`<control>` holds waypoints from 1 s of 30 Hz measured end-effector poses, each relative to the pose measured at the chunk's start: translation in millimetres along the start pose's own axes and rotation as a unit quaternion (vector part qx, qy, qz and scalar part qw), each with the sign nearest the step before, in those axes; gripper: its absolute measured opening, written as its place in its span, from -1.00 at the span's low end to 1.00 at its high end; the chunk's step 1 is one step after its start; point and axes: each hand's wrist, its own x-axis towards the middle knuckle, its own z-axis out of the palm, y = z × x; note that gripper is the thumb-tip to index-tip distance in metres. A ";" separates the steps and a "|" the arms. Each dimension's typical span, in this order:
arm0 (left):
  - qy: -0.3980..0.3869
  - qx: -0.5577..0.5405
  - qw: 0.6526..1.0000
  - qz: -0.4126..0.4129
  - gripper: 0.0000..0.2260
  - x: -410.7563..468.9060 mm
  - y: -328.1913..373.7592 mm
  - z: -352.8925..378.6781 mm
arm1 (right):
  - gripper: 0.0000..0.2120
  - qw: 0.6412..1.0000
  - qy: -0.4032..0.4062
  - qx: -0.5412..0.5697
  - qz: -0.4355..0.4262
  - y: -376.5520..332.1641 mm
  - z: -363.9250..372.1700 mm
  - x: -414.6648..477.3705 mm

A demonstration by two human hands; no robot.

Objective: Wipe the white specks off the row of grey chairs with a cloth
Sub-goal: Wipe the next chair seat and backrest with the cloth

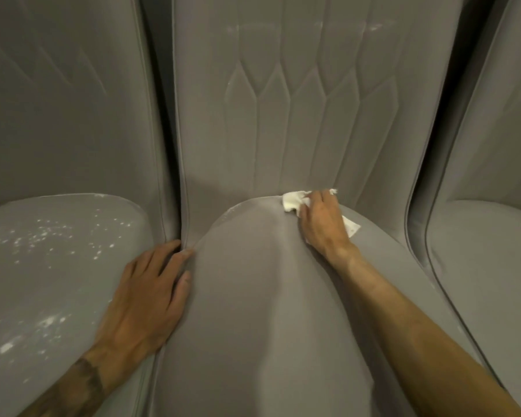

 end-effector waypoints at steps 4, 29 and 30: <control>0.003 0.002 1.000 0.004 -0.55 0.1 0.4 1.6 | -0.79 0.996 0.023 -0.036 0.080 14.8 -1.8 -2.8; 0.002 -0.001 1.000 0.001 -0.55 -0.2 1.4 1.2 | -0.73 0.999 0.007 -0.010 0.052 -40.3 26.0 7.2; 0.003 -0.002 1.000 0.002 -0.56 -0.2 0.5 1.6 | -0.72 1.000 -0.013 -0.003 0.024 -53.8 30.2 5.8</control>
